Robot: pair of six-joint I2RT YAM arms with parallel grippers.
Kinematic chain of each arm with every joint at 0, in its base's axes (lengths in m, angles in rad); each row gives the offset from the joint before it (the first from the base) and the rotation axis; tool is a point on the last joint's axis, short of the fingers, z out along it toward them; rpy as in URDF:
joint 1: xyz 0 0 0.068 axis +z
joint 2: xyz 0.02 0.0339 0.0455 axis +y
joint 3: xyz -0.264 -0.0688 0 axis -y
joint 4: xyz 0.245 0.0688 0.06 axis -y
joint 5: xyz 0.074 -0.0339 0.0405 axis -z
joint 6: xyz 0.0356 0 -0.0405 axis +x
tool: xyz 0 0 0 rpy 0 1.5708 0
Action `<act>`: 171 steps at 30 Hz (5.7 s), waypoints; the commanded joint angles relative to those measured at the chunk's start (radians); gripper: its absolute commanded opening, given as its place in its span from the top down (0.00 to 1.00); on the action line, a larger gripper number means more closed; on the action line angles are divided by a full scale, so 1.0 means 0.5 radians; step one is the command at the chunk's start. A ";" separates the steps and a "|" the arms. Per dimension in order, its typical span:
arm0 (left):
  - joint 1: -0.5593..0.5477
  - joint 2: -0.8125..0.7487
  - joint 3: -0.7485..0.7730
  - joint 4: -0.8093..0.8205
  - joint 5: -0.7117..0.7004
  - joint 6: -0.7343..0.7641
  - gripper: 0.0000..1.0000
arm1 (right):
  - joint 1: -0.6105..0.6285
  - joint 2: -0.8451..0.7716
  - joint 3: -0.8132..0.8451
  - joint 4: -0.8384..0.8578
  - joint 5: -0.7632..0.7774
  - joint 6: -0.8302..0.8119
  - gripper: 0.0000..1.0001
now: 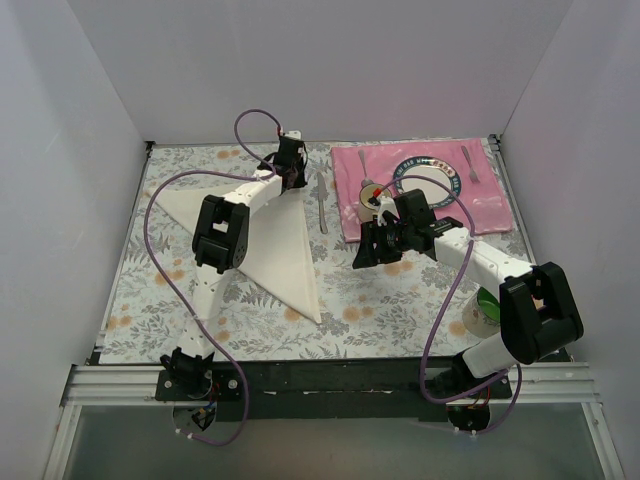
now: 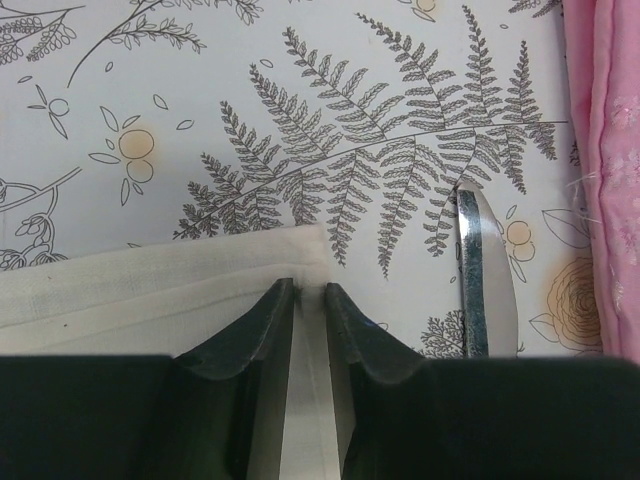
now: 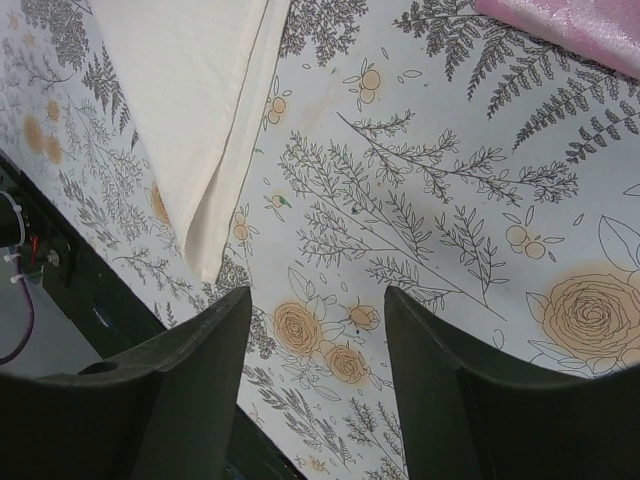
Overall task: Fold the napkin, place the utensils inside, and roll it up
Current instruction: Fold the napkin
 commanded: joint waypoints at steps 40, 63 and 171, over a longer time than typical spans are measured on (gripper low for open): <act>0.096 -0.243 -0.059 0.171 0.133 -0.079 1.00 | -0.006 0.034 -0.021 0.075 -0.097 -0.003 0.37; 0.099 -0.259 -0.074 0.186 0.075 -0.103 1.00 | 0.561 0.387 -0.055 0.520 -0.449 -0.144 0.35; 1.360 -0.556 -0.816 0.113 0.170 -0.542 0.98 | 0.850 0.688 0.197 0.345 0.026 -0.068 0.73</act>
